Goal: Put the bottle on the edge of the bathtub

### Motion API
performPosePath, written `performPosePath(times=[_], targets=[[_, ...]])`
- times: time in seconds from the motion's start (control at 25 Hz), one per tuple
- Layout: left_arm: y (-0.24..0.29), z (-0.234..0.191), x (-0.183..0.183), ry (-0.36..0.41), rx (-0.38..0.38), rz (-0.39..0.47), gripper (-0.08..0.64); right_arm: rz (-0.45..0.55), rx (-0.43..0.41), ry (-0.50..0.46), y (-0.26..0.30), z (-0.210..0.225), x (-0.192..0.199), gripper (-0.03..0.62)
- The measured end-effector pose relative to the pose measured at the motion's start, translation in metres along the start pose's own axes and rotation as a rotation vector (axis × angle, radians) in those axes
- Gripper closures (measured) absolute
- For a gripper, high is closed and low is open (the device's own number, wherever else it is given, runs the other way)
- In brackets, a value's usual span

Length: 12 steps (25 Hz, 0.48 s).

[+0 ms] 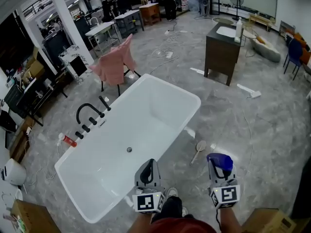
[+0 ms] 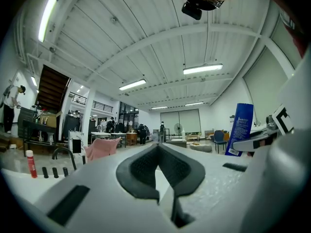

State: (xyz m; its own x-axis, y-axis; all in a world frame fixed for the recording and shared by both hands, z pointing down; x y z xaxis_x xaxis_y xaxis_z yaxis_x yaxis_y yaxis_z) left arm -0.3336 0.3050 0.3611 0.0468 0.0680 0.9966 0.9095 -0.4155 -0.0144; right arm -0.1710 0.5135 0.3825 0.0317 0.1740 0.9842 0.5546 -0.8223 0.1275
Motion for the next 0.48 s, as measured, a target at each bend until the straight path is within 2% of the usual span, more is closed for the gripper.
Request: performPosePath(times=[0.24, 0.48], targets=[[0.053, 0.005, 0.016, -0.006, 0.043, 0.013, 0.555, 0.011, 0.022, -0.024, 0.032, 0.026, 0.007, 0.44], [0.143, -0.011, 0.043, -0.029, 0.037, -0.001, 0.555, 0.0, 0.01, -0.045, 0.12, 0.059, 0.011, 0.442]])
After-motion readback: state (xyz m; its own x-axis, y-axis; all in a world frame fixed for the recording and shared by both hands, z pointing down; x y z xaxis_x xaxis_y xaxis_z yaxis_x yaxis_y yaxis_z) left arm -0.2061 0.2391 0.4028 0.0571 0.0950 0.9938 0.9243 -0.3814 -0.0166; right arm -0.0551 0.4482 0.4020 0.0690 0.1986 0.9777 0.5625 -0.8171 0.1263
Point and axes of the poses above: the fingertips, and each gripper's own axes: y forward along the fingers, z to its right, x out of its underside, the point moved 6 cm from there along -y, backward along the fingers, and after that the axes turned 5 degrees about -y, right-handed, at the moved point
